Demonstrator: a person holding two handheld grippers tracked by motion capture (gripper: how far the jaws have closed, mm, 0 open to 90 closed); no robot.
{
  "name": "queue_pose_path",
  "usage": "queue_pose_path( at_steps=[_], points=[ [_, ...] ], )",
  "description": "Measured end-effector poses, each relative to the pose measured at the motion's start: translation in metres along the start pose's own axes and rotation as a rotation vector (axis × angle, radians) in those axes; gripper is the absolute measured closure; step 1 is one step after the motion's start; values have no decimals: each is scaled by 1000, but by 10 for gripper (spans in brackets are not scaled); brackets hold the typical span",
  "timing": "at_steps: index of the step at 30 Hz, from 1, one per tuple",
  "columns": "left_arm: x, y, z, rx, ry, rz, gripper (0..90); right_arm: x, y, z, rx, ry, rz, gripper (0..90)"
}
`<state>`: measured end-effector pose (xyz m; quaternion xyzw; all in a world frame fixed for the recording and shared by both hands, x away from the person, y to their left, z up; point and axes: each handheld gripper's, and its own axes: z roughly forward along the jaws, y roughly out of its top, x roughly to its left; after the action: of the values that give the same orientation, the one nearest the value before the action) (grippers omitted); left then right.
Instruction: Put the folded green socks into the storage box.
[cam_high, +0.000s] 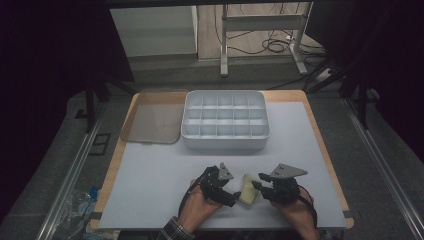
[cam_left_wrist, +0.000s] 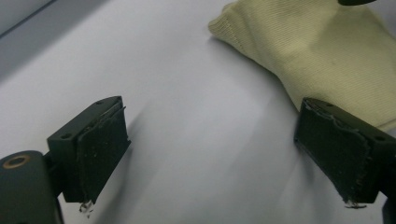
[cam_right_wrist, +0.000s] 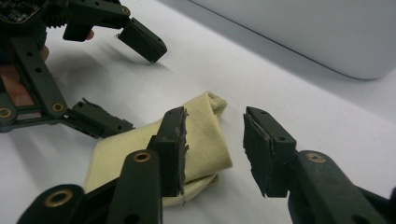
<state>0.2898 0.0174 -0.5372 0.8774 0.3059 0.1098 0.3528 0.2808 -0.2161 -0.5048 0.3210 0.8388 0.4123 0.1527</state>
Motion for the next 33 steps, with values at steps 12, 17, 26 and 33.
queue_pose_path(
  at_steps=[12, 17, 26, 33],
  points=[
    [-12, 1, 2, -6, -40, 0, 90, 1, 0, -3, -10, -1, 6, 533],
    [-18, 2, 3, -11, -46, 5, 85, 1, -1, -3, -5, -2, 4, 525],
    [-26, 4, 6, -11, -65, 10, 80, -1, -4, -4, 5, -17, 8, 522],
    [-29, 5, 6, -5, -70, 14, 77, -5, -13, -8, 23, -24, 32, 526]
  ],
)
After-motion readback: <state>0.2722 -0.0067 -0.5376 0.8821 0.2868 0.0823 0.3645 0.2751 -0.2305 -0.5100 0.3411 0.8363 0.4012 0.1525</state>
